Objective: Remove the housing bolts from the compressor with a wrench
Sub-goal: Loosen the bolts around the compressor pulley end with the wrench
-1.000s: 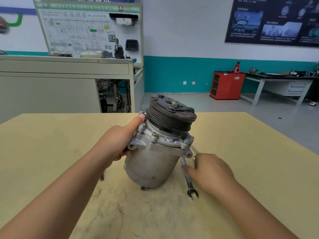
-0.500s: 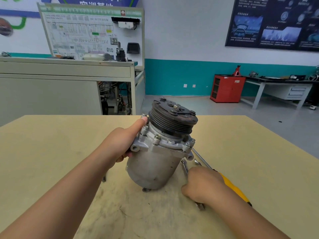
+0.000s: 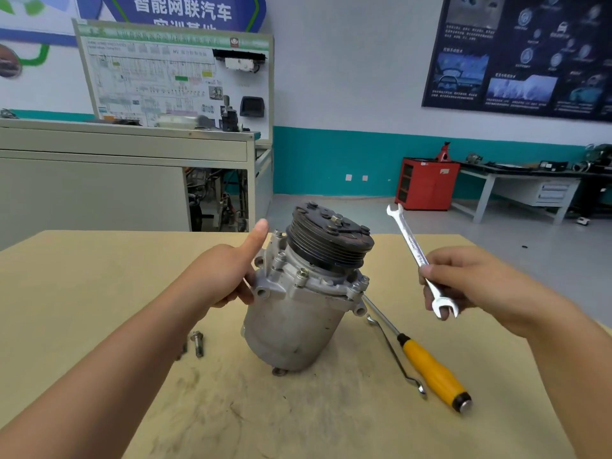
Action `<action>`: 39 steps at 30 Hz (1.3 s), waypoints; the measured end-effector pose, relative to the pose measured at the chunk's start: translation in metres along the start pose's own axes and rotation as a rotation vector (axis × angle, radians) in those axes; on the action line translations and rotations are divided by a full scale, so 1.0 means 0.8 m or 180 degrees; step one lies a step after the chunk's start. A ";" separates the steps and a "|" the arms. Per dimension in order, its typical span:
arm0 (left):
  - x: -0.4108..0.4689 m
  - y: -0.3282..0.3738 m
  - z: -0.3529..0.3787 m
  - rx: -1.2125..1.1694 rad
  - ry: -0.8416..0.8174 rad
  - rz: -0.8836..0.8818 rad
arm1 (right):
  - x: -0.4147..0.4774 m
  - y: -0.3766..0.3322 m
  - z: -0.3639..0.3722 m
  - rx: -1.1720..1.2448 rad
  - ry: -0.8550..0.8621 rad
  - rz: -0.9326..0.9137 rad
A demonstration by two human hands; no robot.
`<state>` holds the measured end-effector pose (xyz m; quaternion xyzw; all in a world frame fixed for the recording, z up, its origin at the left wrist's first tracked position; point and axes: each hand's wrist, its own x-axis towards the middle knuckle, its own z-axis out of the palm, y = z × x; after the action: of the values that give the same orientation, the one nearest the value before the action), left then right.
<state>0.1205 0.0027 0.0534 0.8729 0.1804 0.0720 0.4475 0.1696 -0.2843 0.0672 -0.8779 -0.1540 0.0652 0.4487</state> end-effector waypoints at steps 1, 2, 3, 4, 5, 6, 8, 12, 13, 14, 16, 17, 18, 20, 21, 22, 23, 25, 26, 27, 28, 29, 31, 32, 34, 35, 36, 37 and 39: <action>-0.001 0.001 -0.005 0.0034 0.0071 0.0050 | -0.004 -0.007 -0.006 -0.0050 0.0093 -0.0142; -0.003 0.003 -0.009 0.0107 0.0179 0.0112 | -0.007 -0.014 -0.011 -0.0131 0.0198 -0.0303; -0.004 0.004 -0.013 0.0202 0.0324 0.0194 | -0.009 -0.021 -0.016 -0.0202 0.0296 -0.0469; -0.005 0.006 -0.018 0.0275 0.0492 0.0302 | -0.011 -0.028 -0.018 -0.0223 0.0388 -0.0633; -0.005 0.008 -0.022 0.0282 0.0654 0.0452 | -0.012 -0.035 -0.020 -0.0188 0.0476 -0.0790; -0.006 0.010 -0.025 0.0186 0.0782 0.0625 | -0.012 -0.042 -0.021 -0.0131 0.0552 -0.0940; -0.008 0.017 -0.031 -0.0351 0.0903 0.0962 | -0.012 -0.054 -0.020 -0.0124 0.0666 -0.1246; -0.029 0.041 -0.035 -0.1769 0.0264 0.1247 | 0.001 -0.075 -0.002 -0.0537 0.1025 -0.1994; -0.035 0.046 -0.035 -0.2150 -0.0230 0.1217 | 0.006 -0.081 0.004 -0.0691 0.1199 -0.2217; -0.041 0.051 -0.035 -0.2460 -0.0775 0.1167 | 0.011 -0.087 0.011 -0.0852 0.1394 -0.2459; -0.046 0.057 -0.039 -0.2768 -0.1676 0.1077 | 0.023 -0.096 0.020 -0.1139 0.1802 -0.2932; -0.044 0.058 -0.041 -0.2873 -0.1999 0.1016 | 0.028 -0.096 0.023 -0.1221 0.1993 -0.3109; -0.041 0.058 -0.043 -0.3000 -0.2271 0.0939 | 0.034 -0.095 0.025 -0.1235 0.2159 -0.3235; -0.037 0.059 -0.046 -0.3196 -0.2636 0.0787 | 0.042 -0.088 0.029 -0.1131 0.2425 -0.3369; -0.034 0.059 -0.045 -0.3181 -0.2698 0.0755 | 0.045 -0.084 0.031 -0.1092 0.2532 -0.3402; -0.032 0.059 -0.042 -0.3085 -0.2688 0.0753 | 0.047 -0.080 0.033 -0.1086 0.2606 -0.3423; -0.029 0.058 -0.039 -0.2953 -0.2624 0.0775 | 0.049 -0.078 0.034 -0.1097 0.2632 -0.3439; -0.025 0.057 -0.030 -0.2678 -0.2510 0.0913 | 0.052 -0.077 0.037 -0.1095 0.2589 -0.3468; -0.024 0.057 -0.027 -0.2537 -0.2482 0.1042 | 0.053 -0.076 0.038 -0.1021 0.2542 -0.3476; -0.023 0.056 -0.023 -0.2418 -0.2460 0.1195 | 0.054 -0.077 0.040 -0.0890 0.2475 -0.3446; -0.025 0.057 -0.020 -0.2304 -0.2397 0.1328 | 0.054 -0.078 0.044 -0.0691 0.2380 -0.3342; -0.026 0.057 -0.016 -0.2155 -0.2244 0.1462 | 0.055 -0.079 0.048 -0.0397 0.2256 -0.3164; -0.028 0.058 -0.010 -0.1671 -0.1581 0.1745 | 0.056 -0.083 0.057 0.0372 0.2037 -0.2626; -0.028 0.057 -0.008 -0.1415 -0.1219 0.1899 | 0.057 -0.085 0.060 0.0815 0.1917 -0.2336; -0.027 0.055 -0.008 -0.1042 -0.0730 0.2103 | 0.058 -0.088 0.061 0.1722 0.1367 -0.1894; -0.028 0.055 -0.009 -0.0905 -0.0623 0.2125 | 0.056 -0.089 0.063 0.2019 0.0996 -0.1785; -0.029 0.054 -0.010 -0.0769 -0.0583 0.2109 | 0.055 -0.089 0.066 0.2091 0.0730 -0.1768; -0.030 0.053 -0.010 -0.0623 -0.0565 0.2088 | 0.054 -0.089 0.070 0.2064 0.0595 -0.1804; -0.031 0.051 -0.010 -0.0331 -0.0483 0.2083 | 0.054 -0.089 0.075 0.2110 0.0505 -0.1924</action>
<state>0.1059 -0.0225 0.0918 0.8634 -0.1471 0.1558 0.4568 0.1799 -0.1847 0.0902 -0.6048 -0.3394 -0.0903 0.7148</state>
